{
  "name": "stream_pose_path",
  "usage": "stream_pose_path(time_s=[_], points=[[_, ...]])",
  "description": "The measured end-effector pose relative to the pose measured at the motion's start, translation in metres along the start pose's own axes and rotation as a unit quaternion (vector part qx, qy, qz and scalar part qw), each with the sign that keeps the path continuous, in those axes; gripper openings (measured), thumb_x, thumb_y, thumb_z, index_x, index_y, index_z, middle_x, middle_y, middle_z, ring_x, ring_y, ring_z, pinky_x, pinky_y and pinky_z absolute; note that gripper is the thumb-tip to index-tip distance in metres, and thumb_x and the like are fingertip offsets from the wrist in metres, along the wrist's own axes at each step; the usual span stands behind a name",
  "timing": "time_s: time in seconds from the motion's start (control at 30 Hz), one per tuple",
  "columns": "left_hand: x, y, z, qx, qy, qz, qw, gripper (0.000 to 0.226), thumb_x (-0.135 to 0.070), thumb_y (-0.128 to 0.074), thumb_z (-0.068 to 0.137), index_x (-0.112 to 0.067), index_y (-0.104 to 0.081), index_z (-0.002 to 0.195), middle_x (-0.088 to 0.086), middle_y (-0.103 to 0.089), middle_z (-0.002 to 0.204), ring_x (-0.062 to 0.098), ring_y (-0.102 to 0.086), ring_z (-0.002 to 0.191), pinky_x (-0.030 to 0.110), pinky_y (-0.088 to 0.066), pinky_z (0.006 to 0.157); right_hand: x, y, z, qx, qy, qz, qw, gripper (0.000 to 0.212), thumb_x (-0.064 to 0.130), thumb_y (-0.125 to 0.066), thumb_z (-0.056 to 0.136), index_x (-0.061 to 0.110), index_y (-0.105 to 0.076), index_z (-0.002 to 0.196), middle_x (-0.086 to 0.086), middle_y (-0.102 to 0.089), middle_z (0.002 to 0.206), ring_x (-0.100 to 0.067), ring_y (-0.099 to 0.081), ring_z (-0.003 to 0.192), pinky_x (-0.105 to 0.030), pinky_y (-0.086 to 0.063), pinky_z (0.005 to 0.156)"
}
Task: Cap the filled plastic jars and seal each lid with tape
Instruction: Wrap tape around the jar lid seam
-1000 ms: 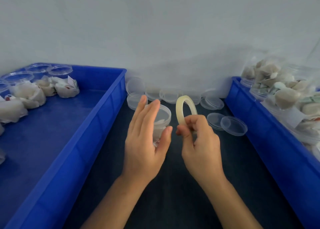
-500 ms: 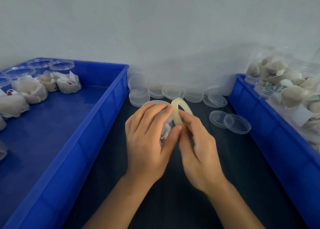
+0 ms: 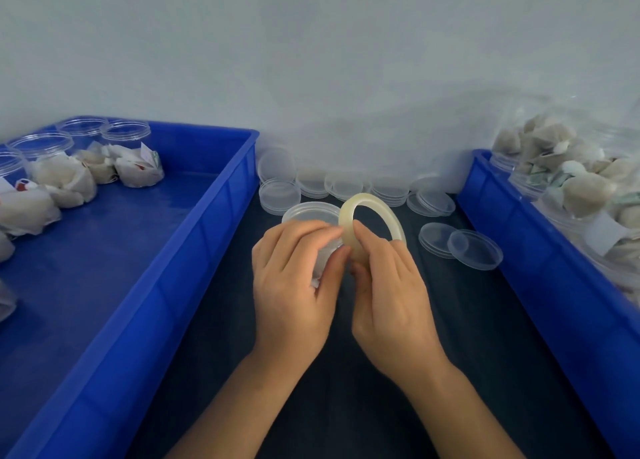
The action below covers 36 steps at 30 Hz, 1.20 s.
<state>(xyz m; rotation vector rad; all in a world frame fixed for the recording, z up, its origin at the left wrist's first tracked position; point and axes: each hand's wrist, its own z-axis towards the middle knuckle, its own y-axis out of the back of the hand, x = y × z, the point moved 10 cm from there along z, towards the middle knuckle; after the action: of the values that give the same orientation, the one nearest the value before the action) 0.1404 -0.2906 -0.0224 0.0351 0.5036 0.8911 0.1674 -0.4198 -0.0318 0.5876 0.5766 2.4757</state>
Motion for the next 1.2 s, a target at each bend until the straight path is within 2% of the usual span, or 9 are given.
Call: stream_pose_path(time_s=[0.1, 0.2, 0.33, 0.57, 0.77, 0.9, 0.97, 1.07, 1.2], points=[[0.007, 0.002, 0.002, 0.002, 0.030, -0.014, 0.999, 0.015, -0.022, -0.071, 0.102, -0.008, -0.077, 0.107, -0.002, -0.072, 0.109, 0.016, -0.062, 0.108, 0.047, -0.054, 0.088, 0.000, -0.002, 0.001, 0.026, 0.022, -0.035, 0.999, 0.048, -0.006, -0.056, 0.096, 0.001, -0.054, 0.143, -0.004, -0.061, 0.093, -0.022, -0.050, 0.077, -0.042, -0.046, 0.073], [0.012, 0.001, 0.004, 0.018, 0.048, -0.027, 0.998, 0.013, -0.022, -0.071, 0.101, -0.010, -0.076, 0.102, -0.007, -0.071, 0.104, 0.013, -0.060, 0.105, 0.046, -0.053, 0.086, 0.000, -0.001, 0.001, 0.034, 0.032, -0.066, 0.997, 0.045, -0.004, -0.056, 0.096, -0.002, -0.058, 0.141, -0.005, -0.062, 0.093, -0.023, -0.051, 0.079, -0.043, -0.047, 0.076], [0.013, -0.001, 0.006, 0.033, 0.053, -0.029, 0.998, 0.017, -0.027, -0.065, 0.103, -0.012, -0.073, 0.100, -0.013, -0.066, 0.101, 0.010, -0.057, 0.102, 0.046, -0.052, 0.085, 0.001, -0.001, 0.000, 0.039, 0.045, -0.073, 0.996, 0.043, -0.004, -0.058, 0.096, -0.002, -0.059, 0.139, -0.004, -0.062, 0.092, -0.021, -0.051, 0.080, -0.041, -0.047, 0.077], [0.014, -0.006, 0.005, 0.043, 0.050, -0.011, 0.998, 0.009, -0.018, -0.064, 0.101, -0.011, -0.065, 0.097, -0.012, -0.059, 0.099, 0.008, -0.050, 0.098, 0.045, -0.049, 0.083, 0.007, 0.000, 0.001, 0.033, 0.050, -0.080, 0.995, 0.040, -0.003, -0.058, 0.097, -0.004, -0.063, 0.136, -0.005, -0.067, 0.098, -0.022, -0.054, 0.082, -0.034, -0.045, 0.079], [0.005, -0.008, 0.005, 0.052, 0.030, 0.002, 0.998, 0.011, -0.023, -0.057, 0.101, -0.016, -0.062, 0.094, -0.014, -0.057, 0.097, 0.007, -0.050, 0.096, 0.039, -0.041, 0.088, 0.000, 0.003, 0.005, 0.030, 0.000, -0.073, 0.997, 0.040, 0.005, -0.048, 0.098, 0.001, -0.061, 0.136, -0.002, -0.063, 0.096, -0.021, -0.050, 0.082, -0.034, -0.042, 0.079], [0.007, -0.006, 0.004, 0.045, 0.048, -0.014, 0.998, 0.009, -0.025, -0.062, 0.102, -0.016, -0.064, 0.105, -0.016, -0.057, 0.105, 0.004, -0.051, 0.104, 0.040, -0.041, 0.093, -0.004, 0.005, 0.004, 0.024, -0.014, -0.059, 0.998, 0.039, 0.010, -0.045, 0.102, 0.001, -0.061, 0.136, -0.001, -0.063, 0.098, -0.021, -0.051, 0.083, -0.037, -0.045, 0.081], [0.011, -0.004, 0.003, 0.042, 0.072, -0.024, 0.996, 0.025, -0.032, -0.067, 0.099, -0.015, -0.064, 0.118, -0.015, -0.058, 0.111, 0.004, -0.052, 0.111, 0.037, -0.040, 0.098, -0.004, 0.006, 0.005, 0.023, -0.012, -0.057, 0.998, 0.039, 0.010, -0.044, 0.102, 0.002, -0.060, 0.136, 0.000, -0.062, 0.098, -0.020, -0.050, 0.083, -0.037, -0.044, 0.080], [0.008, -0.005, 0.005, 0.054, 0.055, 0.005, 0.997, 0.036, -0.038, -0.073, 0.095, -0.014, -0.068, 0.122, -0.008, -0.065, 0.114, 0.013, -0.058, 0.112, 0.041, -0.040, 0.099, 0.000, 0.004, 0.005, 0.026, 0.005, -0.054, 0.998, 0.039, 0.008, -0.044, 0.102, 0.003, -0.060, 0.137, 0.001, -0.059, 0.095, -0.019, -0.047, 0.081, -0.036, -0.043, 0.078], [0.001, -0.002, 0.004, 0.035, 0.017, 0.034, 0.999, 0.021, -0.031, -0.079, 0.095, -0.012, -0.077, 0.105, -0.003, -0.071, 0.103, 0.022, -0.064, 0.101, 0.050, -0.044, 0.091, 0.000, 0.004, 0.006, 0.032, 0.011, -0.061, 0.998, 0.041, 0.006, -0.045, 0.100, 0.004, -0.060, 0.138, 0.001, -0.060, 0.095, -0.020, -0.048, 0.081, -0.037, -0.043, 0.079]])
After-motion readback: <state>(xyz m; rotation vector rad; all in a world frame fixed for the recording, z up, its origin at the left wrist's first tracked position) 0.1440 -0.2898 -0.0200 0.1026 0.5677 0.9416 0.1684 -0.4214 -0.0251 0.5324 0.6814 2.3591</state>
